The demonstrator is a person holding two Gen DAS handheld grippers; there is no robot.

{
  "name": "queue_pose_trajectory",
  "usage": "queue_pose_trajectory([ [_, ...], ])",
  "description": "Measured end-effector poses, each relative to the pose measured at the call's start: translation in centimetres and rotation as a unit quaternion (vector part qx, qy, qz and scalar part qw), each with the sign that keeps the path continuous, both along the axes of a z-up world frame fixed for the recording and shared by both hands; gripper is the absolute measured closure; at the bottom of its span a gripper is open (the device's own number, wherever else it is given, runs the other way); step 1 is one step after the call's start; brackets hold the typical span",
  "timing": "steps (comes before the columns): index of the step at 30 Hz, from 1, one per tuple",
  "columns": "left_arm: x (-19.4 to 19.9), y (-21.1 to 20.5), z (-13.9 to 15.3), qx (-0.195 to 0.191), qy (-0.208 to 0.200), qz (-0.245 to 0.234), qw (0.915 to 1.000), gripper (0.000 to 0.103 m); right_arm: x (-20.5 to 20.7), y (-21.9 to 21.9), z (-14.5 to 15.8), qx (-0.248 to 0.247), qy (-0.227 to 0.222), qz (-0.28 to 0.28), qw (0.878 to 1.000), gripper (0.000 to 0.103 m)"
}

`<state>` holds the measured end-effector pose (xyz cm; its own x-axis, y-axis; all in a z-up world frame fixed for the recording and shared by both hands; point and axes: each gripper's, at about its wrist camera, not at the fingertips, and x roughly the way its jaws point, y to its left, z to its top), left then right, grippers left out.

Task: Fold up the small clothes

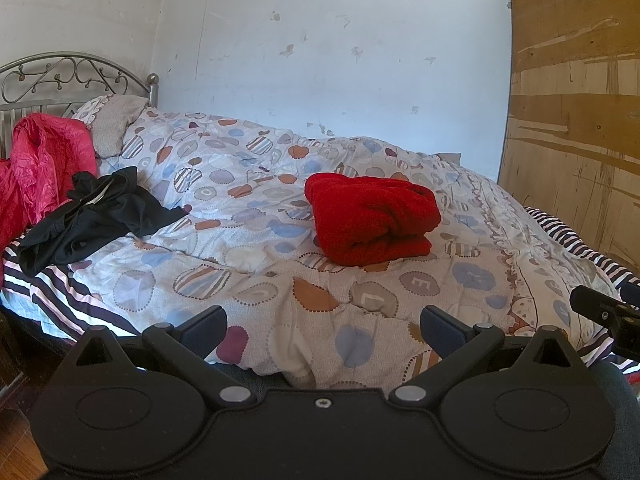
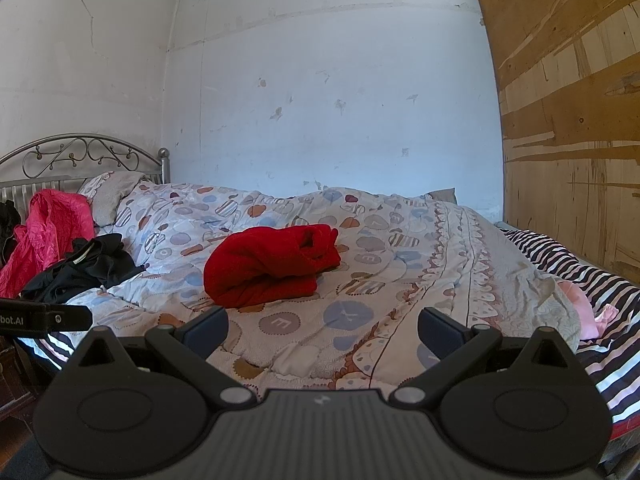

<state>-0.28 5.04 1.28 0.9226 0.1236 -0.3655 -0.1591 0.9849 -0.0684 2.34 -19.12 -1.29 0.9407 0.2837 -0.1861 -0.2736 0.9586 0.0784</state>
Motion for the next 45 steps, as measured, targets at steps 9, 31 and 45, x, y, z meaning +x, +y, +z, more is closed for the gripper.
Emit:
queue_pose_trajectory([
  [9, 0.0, 0.0, 0.0, 0.000, 0.000, 0.000, 1.0000, 0.001, 0.0, 0.0, 0.0, 0.000, 0.000, 0.000, 1.000, 0.000],
  [31, 0.4, 0.3, -1.0, -0.013, 0.041, 0.010, 0.9990, 0.001, 0.1, 0.1, 0.0, -0.001, 0.002, 0.001, 1.000, 0.000],
  [45, 0.5, 0.3, -0.8, -0.014, 0.041, 0.006, 0.9991, 0.001, -0.2, 0.2, -0.3, -0.001, 0.002, 0.001, 1.000, 0.000],
])
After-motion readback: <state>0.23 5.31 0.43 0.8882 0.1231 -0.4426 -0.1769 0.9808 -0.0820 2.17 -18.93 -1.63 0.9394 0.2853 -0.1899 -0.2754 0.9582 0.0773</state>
